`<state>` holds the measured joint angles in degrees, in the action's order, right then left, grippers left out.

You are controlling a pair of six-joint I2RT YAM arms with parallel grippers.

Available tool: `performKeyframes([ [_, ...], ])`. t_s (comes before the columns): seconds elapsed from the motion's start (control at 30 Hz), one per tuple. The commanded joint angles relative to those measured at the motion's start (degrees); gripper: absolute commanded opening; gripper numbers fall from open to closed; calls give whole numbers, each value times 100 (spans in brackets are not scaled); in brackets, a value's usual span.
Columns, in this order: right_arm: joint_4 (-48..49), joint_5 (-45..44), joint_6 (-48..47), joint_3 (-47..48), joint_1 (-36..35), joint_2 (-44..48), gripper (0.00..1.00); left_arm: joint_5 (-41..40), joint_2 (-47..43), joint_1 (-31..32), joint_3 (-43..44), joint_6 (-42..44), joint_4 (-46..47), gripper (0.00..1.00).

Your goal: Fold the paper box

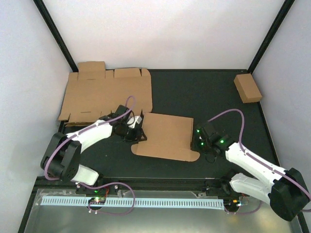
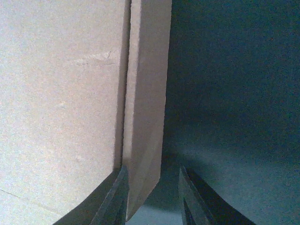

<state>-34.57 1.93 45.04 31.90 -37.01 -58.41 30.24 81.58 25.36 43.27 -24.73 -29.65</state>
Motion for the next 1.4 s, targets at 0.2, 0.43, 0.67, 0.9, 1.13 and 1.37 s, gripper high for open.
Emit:
performKeyframes([
  [0.2,361,345,-755,243,916,-316,34,304,937,281,965,-242,862,48],
  [0.43,555,648,-1323,813,1727,-1228,34,203,1697,279,1939,-158,1035,48],
  [0.67,237,340,-1616,1146,1917,-1240,43,-640,1157,284,2178,265,434,72],
  [0.9,7,100,-1724,1205,1926,-884,56,-971,81,285,1381,550,176,76],
  [1.13,3,405,-2274,1981,1944,-1147,80,-1028,-1199,380,390,730,528,79],
  [1.37,386,1107,-3097,3077,2038,-2324,91,-890,-2065,457,-444,265,1091,80],
])
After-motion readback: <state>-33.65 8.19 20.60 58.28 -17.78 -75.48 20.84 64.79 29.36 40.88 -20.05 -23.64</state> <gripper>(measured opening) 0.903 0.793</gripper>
